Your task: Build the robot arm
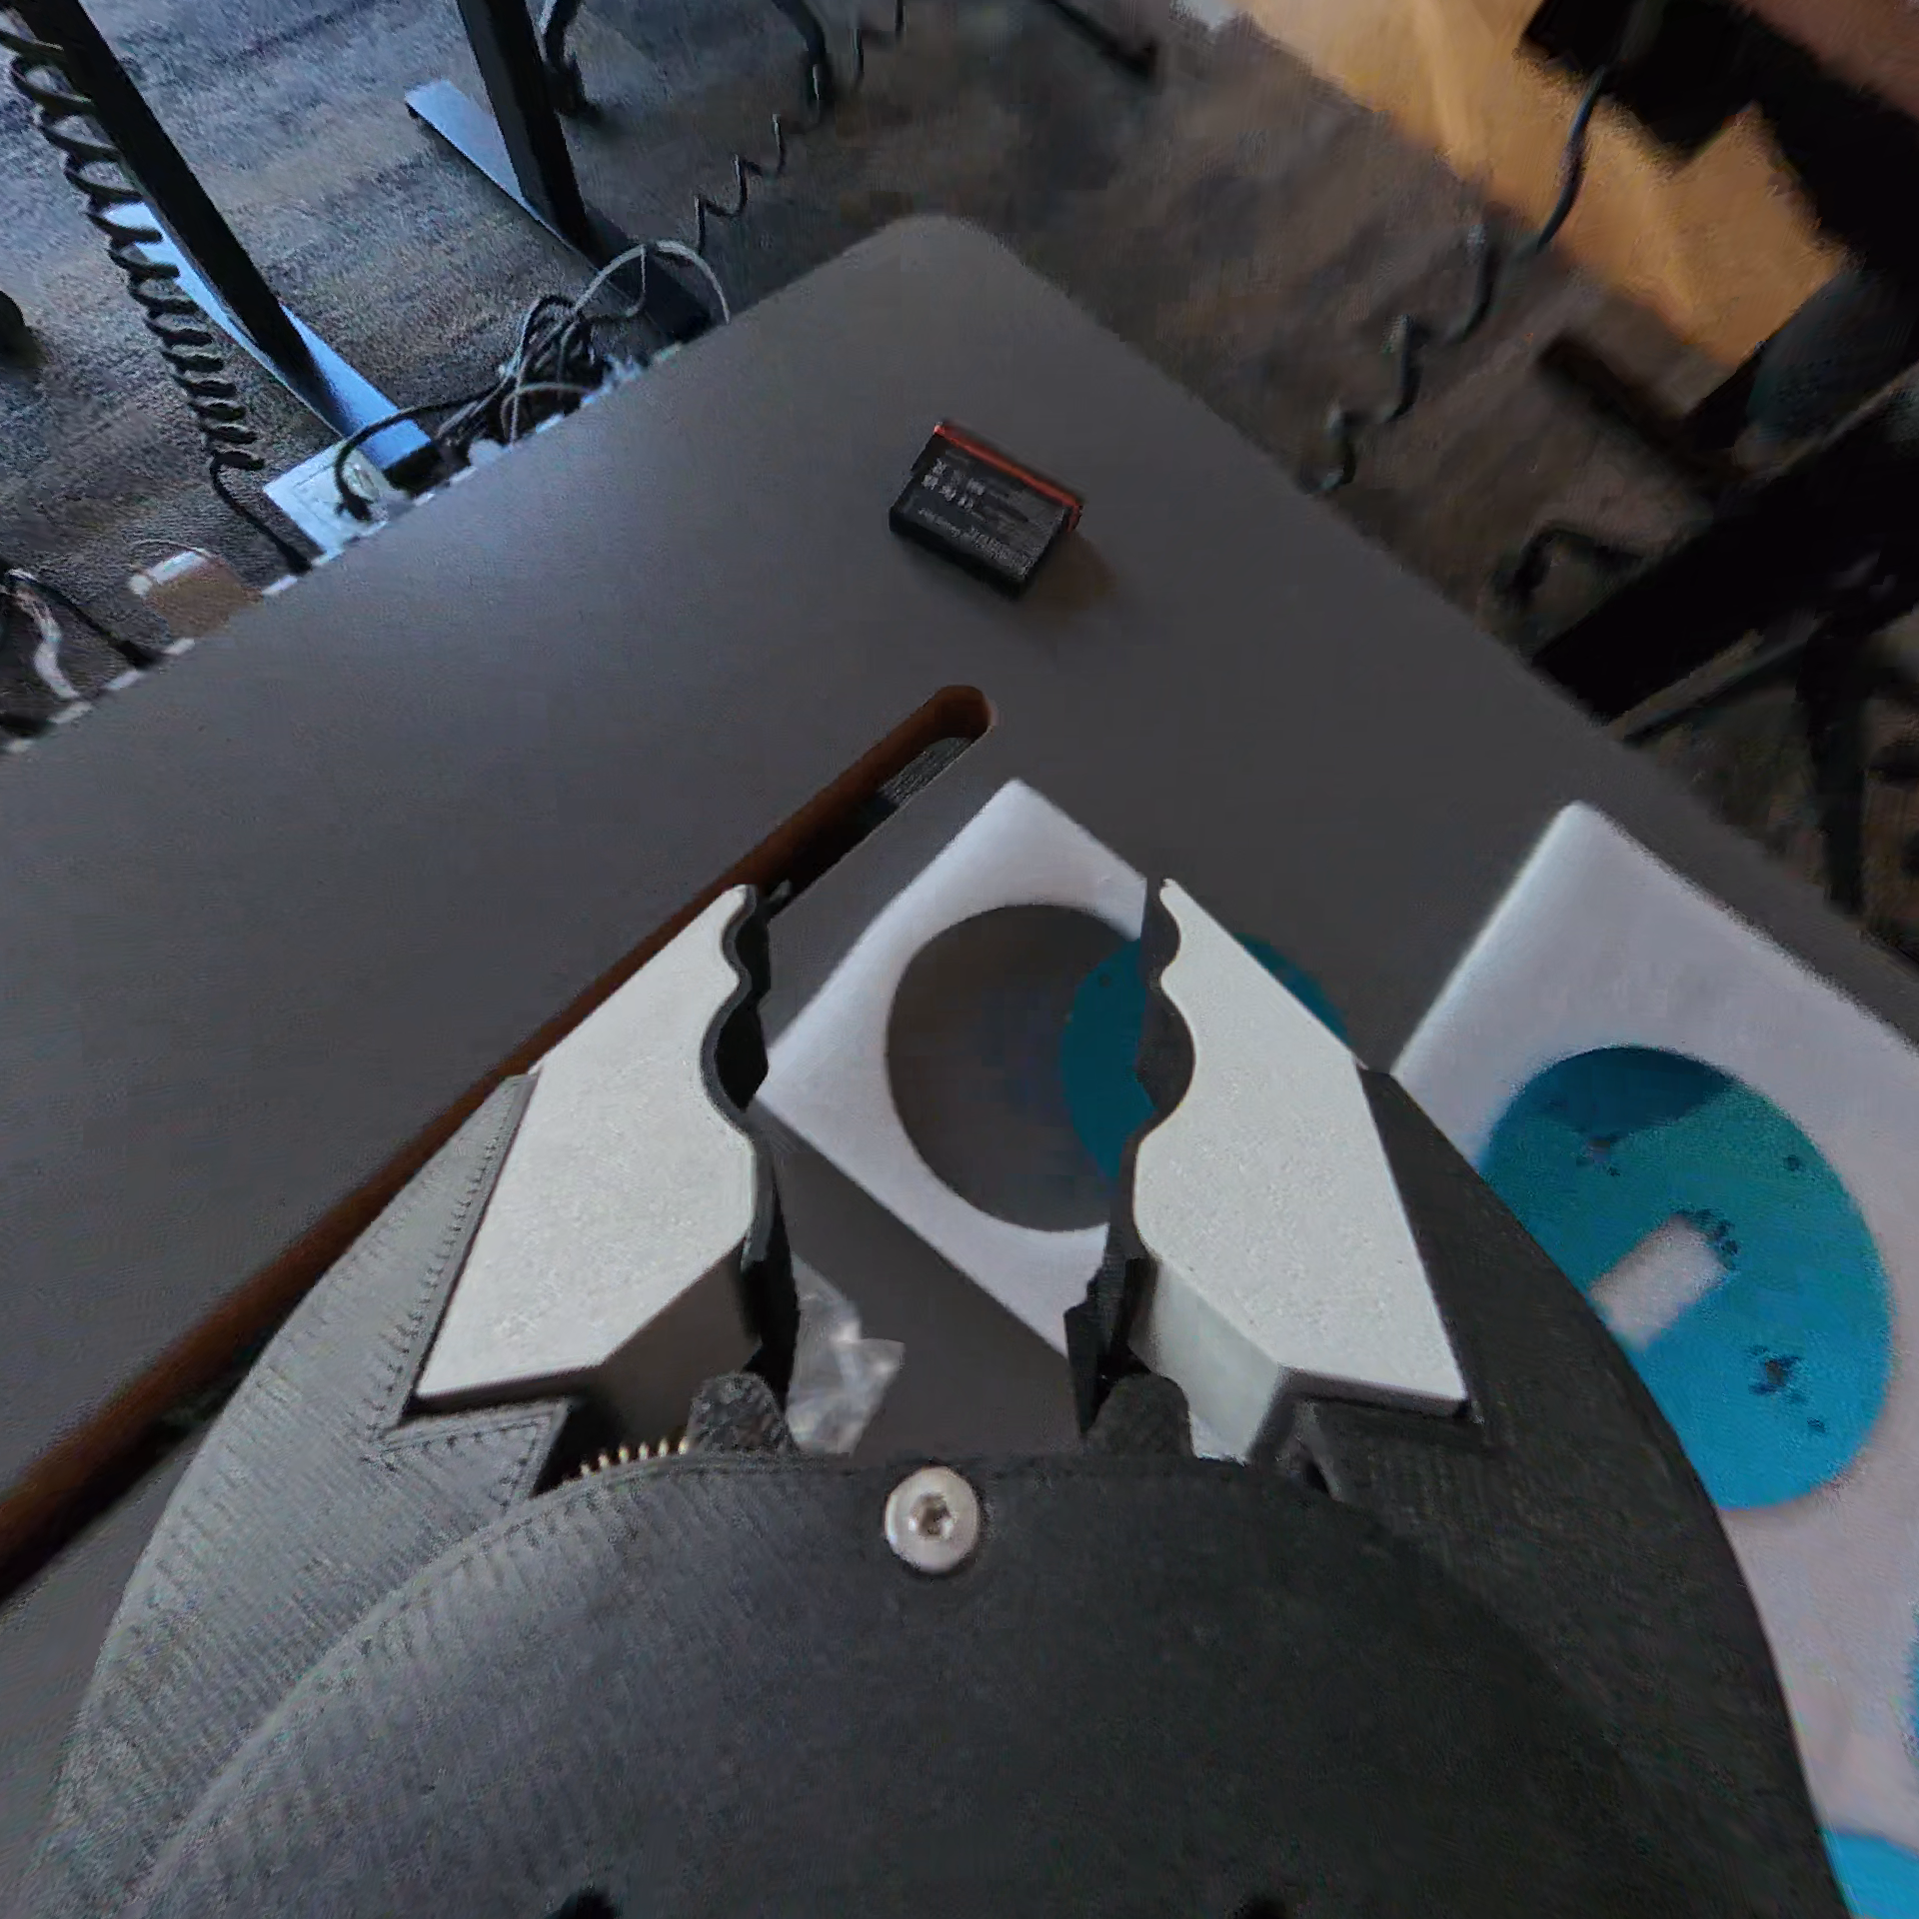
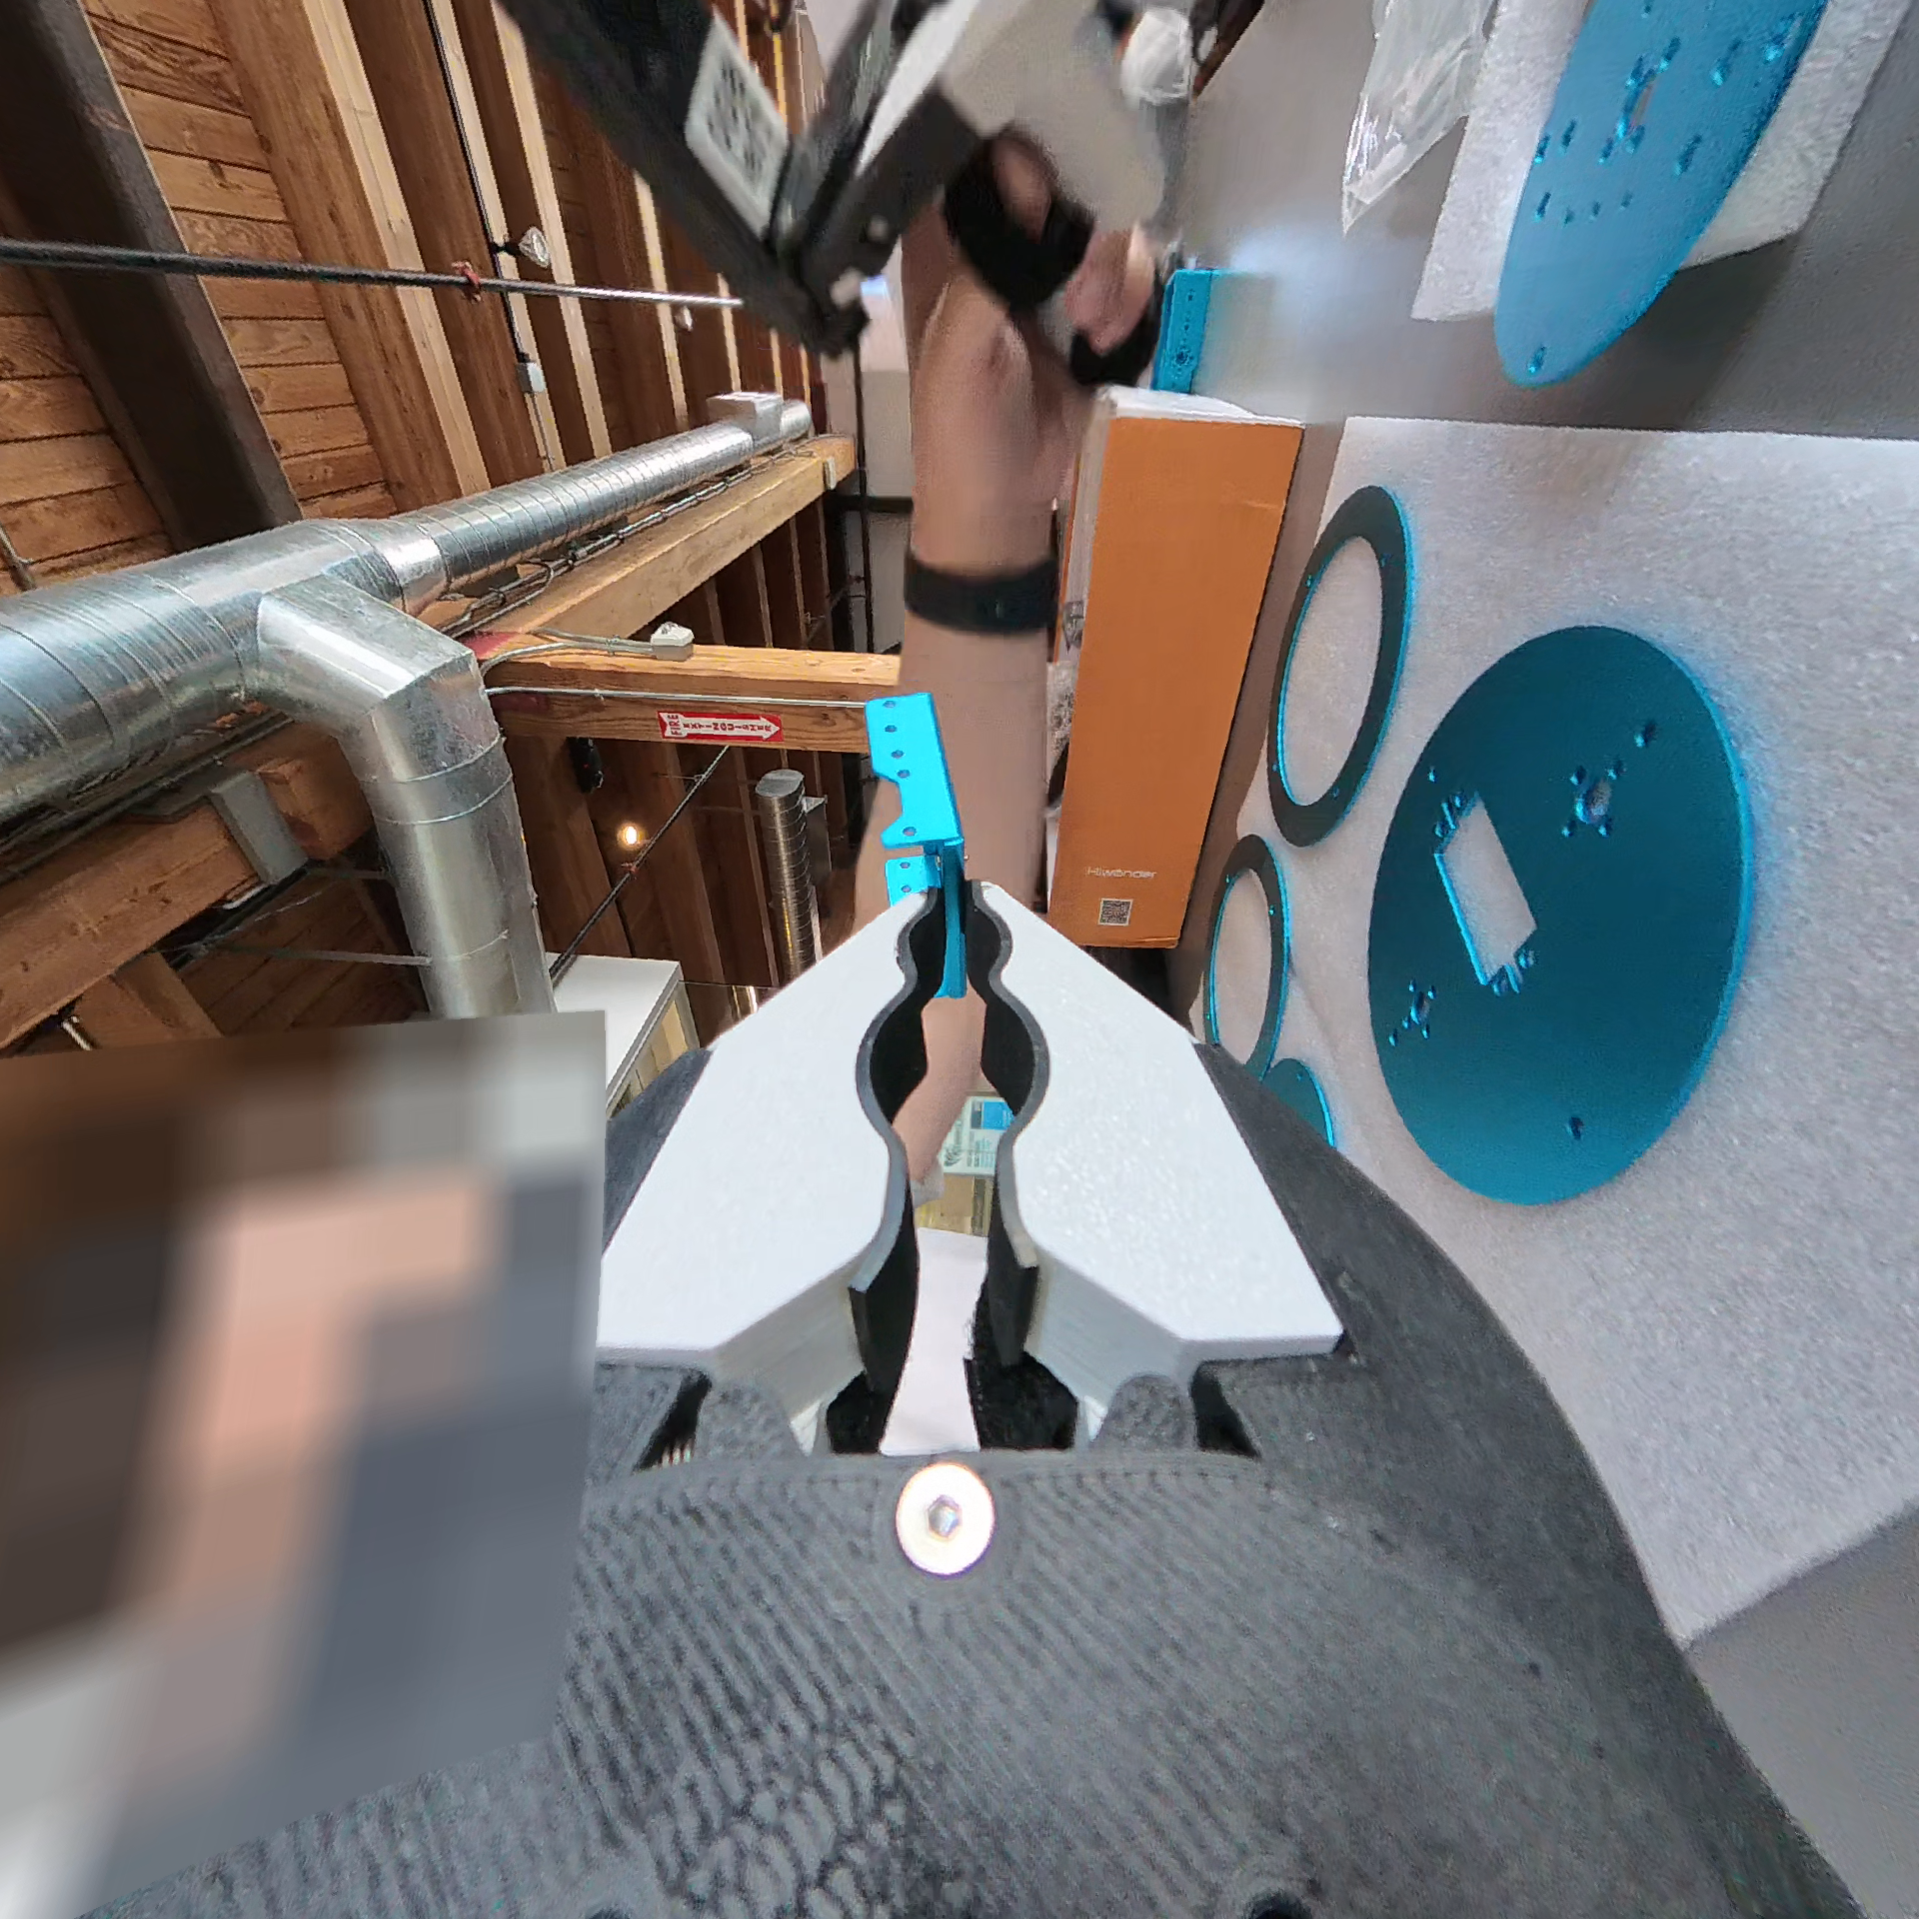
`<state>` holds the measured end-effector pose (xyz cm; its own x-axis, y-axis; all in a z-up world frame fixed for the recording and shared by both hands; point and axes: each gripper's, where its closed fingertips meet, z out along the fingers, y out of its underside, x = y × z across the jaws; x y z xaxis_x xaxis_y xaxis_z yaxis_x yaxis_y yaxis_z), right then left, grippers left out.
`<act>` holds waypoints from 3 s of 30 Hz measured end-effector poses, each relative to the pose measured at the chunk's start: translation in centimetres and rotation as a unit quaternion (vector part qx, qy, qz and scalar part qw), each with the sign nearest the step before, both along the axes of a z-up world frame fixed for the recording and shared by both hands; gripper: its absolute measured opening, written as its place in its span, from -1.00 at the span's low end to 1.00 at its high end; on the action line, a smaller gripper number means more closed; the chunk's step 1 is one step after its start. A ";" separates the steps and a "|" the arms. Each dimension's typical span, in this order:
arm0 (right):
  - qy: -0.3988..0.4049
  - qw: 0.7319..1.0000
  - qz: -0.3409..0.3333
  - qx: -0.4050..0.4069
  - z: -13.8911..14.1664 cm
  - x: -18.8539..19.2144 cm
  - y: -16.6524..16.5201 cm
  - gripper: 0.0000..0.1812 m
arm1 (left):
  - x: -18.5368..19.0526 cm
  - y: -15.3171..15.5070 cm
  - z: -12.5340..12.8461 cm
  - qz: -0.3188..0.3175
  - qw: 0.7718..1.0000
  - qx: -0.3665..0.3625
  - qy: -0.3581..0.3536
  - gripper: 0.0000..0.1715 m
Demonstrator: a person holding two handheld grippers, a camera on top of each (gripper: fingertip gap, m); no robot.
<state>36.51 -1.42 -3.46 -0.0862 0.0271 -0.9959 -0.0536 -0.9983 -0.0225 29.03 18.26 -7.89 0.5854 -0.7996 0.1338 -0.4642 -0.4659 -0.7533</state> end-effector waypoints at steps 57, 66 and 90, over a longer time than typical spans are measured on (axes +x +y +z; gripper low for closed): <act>-0.029 0.999 -0.009 0.038 -3.5 -0.2 7.7 -0.99 | 0.9 -8.5 -7.2 -0.097 0.985 0.056 0.128 -0.08; -0.039 0.999 0.000 0.033 -4.2 -0.7 8.3 -0.99 | 0.5 -9.0 -7.7 -0.115 0.987 -0.001 0.111 -0.27; -0.094 0.995 0.027 0.030 -6.5 -3.6 10.3 -0.99 | -0.1 -8.7 0.1 -0.144 0.987 -0.048 -0.055 -0.15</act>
<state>32.88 8.91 -9.96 0.0978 0.0872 -0.9914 0.0113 -0.9962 -0.0865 28.97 9.53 -7.76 0.3144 -0.9111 0.2666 -0.5058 -0.3984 -0.7651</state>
